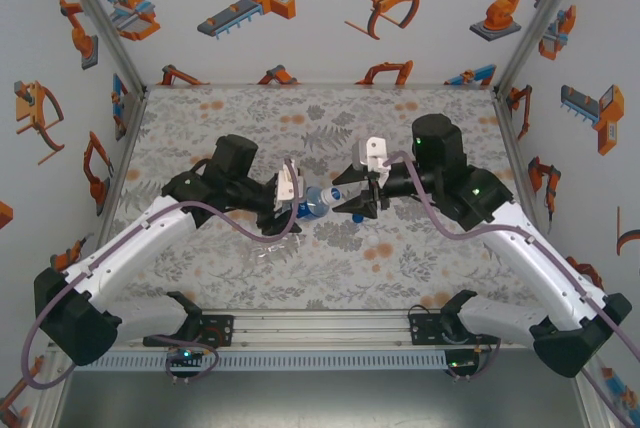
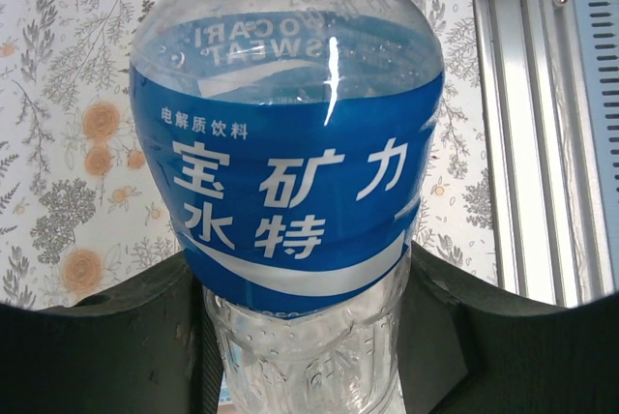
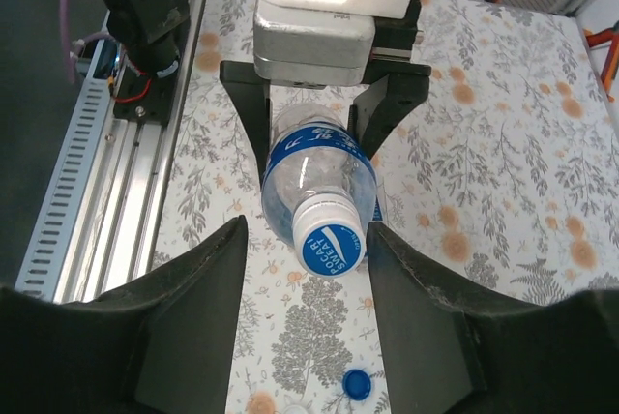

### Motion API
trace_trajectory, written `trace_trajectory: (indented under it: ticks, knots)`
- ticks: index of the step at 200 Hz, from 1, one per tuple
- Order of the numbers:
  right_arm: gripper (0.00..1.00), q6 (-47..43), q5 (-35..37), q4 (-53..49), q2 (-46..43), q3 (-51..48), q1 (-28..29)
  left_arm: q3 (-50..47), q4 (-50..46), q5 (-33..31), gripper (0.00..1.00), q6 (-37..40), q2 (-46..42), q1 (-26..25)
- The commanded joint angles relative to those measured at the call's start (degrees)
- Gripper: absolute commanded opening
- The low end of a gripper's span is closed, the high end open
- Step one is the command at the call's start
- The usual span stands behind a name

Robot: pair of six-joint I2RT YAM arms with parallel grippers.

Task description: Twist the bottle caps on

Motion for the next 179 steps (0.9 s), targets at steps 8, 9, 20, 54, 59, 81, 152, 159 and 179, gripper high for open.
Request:
trace_trajectory:
  ticks: [8, 9, 20, 54, 59, 81, 152, 159, 179]
  knots:
    - [0.48, -3.61, -2.7, 0.05, 0.08, 0.89, -0.05, 1.67, -1.33, 2.98, 0.0, 1.56, -1.79, -0.49]
    - [0.48, -3.66, -2.69, 0.05, 0.08, 0.86, -0.05, 1.63, -1.36, 2.99, 0.0, 1.52, -1.76, -0.5]
    - [0.48, -3.65, -2.24, 0.14, 0.24, 0.5, -0.08, 1.67, -1.42, 3.18, 0.0, 1.65, -1.8, -0.44]
    - [0.45, -3.52, -2.67, -0.04, 1.03, 0.44, -0.05, 1.76, -1.44, 3.53, 0.0, 1.65, -1.81, -0.55]
    - [0.45, -3.52, -2.55, -0.04, 1.13, 0.46, -0.08, 1.76, -1.45, 3.63, 0.0, 1.66, -1.77, -0.63]
    - [0.44, -3.51, -1.05, -0.04, 1.47, 0.18, -0.09, 1.75, -1.55, 3.66, 0.0, 1.66, -1.74, -0.6]
    - [0.25, -2.81, -1.08, -1.28, 2.19, -0.09, -0.01, 2.26, -1.73, 3.69, 0.0, 1.7, -0.8, -0.81]
    - [0.2, -1.01, -0.18, -1.15, 2.19, -0.19, -0.03, 2.41, -1.57, 3.63, 0.0, 1.7, -0.67, -0.84]
    - [0.0, 11.7, 5.17, 2.58, 2.02, -1.3, -0.07, 1.95, 0.98, 2.61, 0.0, 0.32, -0.34, -0.8]
